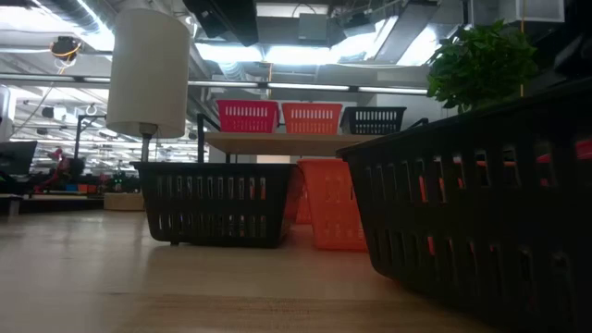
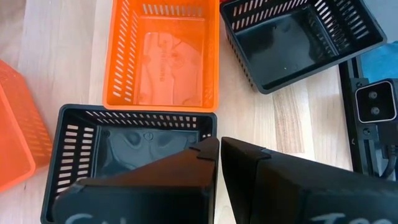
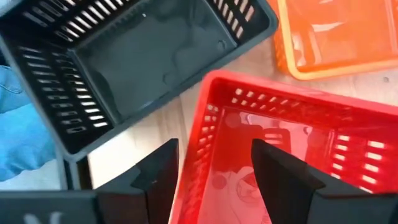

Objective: Stack baskets on shelf by color
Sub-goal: Remove the top red basket from the red basket

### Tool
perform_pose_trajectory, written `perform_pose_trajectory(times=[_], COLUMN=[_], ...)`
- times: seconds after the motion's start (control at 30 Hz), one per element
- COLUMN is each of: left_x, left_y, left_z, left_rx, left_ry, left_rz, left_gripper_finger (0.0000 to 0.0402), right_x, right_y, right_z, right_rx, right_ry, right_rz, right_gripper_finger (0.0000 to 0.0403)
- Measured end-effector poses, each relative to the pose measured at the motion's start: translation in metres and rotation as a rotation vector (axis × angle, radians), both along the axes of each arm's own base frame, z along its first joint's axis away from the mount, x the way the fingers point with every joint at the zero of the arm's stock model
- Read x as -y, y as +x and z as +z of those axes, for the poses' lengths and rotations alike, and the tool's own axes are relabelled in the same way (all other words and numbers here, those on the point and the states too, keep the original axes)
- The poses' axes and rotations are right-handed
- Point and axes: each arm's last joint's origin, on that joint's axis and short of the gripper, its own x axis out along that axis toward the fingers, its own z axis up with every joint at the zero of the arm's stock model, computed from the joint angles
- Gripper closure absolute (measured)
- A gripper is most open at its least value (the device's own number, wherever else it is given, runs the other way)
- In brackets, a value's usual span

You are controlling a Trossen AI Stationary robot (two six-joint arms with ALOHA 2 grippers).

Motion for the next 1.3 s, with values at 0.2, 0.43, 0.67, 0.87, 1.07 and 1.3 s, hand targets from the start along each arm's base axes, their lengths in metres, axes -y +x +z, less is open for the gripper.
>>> perform_pose_trajectory(times=[0.2, 0.43, 0.67, 0.87, 1.07, 1.3], left_x=[0.0, 0.0, 0.0, 0.0, 0.0, 0.0], left_y=[0.0001, 0.0, 0.0, 0.0, 0.0, 0.0], left_z=[-0.0001, 0.0, 0.0, 0.0, 0.0001, 0.0001], left_rx=[0.0, 0.0, 0.0, 0.0, 0.0, 0.0], left_ry=[0.0, 0.0, 0.0, 0.0, 0.0, -0.001], left_rz=[0.0, 0.0, 0.0, 0.0, 0.0, 0.001], left_gripper_finger=[0.039, 0.039, 0.039, 0.039, 0.039, 0.039], right_x=[0.0034, 0.0032, 0.002, 0.0002, -0.0031, -0.0041], right_y=[-0.0036, -0.0034, -0.0026, -0.0023, 0.0, -0.0004], right_z=[-0.008, -0.008, -0.0076, -0.0073, -0.0058, -0.0054], right_rx=[-0.024, -0.023, -0.018, -0.033, -0.018, -0.039], right_ry=[-0.004, -0.002, 0.015, 0.051, 0.096, 0.121], right_rz=[-0.022, -0.021, -0.018, -0.008, 0.006, 0.015], right_gripper_finger=[0.0203, 0.0233, 0.0302, 0.0354, 0.0393, 0.0395])
